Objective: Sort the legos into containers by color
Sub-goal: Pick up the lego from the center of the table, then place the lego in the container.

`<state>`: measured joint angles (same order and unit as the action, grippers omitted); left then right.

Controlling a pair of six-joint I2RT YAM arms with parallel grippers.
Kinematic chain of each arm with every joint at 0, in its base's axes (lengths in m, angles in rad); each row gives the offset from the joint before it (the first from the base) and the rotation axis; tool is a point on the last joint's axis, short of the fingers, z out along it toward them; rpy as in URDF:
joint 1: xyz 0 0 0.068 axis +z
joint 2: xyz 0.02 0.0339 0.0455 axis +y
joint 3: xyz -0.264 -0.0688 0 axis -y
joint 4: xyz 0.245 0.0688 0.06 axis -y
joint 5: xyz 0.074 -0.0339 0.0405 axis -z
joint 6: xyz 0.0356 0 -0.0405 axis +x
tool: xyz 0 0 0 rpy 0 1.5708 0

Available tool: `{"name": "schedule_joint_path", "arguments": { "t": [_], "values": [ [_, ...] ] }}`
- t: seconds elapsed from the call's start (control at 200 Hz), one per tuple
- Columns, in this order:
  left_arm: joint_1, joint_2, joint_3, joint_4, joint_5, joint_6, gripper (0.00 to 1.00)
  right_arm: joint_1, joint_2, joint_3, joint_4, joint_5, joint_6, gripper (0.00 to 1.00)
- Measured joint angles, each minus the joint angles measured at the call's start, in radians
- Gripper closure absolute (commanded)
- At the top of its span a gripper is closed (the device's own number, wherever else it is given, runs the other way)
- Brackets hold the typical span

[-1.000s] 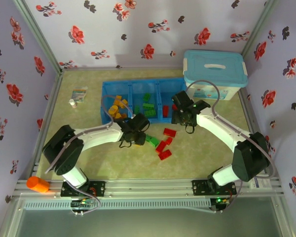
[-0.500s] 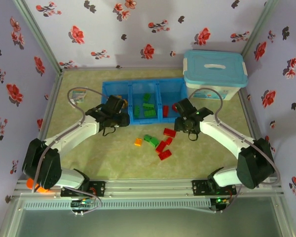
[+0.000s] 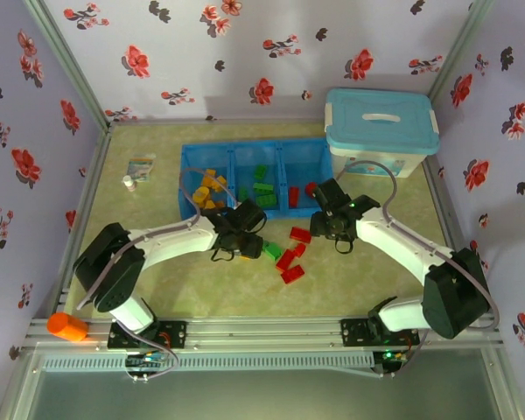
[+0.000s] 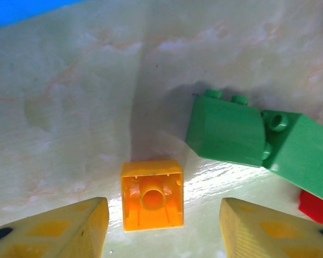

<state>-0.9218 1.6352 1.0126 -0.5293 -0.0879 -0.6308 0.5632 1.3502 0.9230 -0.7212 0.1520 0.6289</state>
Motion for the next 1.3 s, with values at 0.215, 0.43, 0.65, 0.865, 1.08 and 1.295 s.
{"name": "schedule_joint_path", "arguments": {
  "t": [0.215, 0.43, 0.65, 0.865, 1.08, 1.295],
  "values": [
    [-0.005, 0.082, 0.030, -0.019, -0.026, 0.000, 0.43, 0.000, 0.000, -0.002, 0.007, 0.000, 0.000, 0.33],
    [-0.005, 0.109, 0.042, -0.029, -0.036, 0.002, 0.53, 0.000, 0.000, -0.008, 0.012, 0.000, 0.000, 0.33],
    [-0.005, 0.116, 0.058, -0.035, -0.042, 0.013, 0.65, 0.000, 0.000, -0.008, 0.015, 0.000, 0.001, 0.34],
    [0.024, 0.106, 0.068, -0.071, -0.043, 0.034, 0.66, 0.000, 0.000, -0.008, 0.015, 0.000, 0.003, 0.34],
    [0.129, 0.003, 0.093, -0.112, -0.042, 0.067, 0.67, 0.000, 0.000, -0.008, 0.015, 0.000, 0.003, 0.34],
    [0.364, -0.104, 0.176, -0.131, -0.040, 0.117, 0.67, 0.000, 0.000, -0.008, 0.014, -0.004, 0.003, 0.34]
  ]
}}
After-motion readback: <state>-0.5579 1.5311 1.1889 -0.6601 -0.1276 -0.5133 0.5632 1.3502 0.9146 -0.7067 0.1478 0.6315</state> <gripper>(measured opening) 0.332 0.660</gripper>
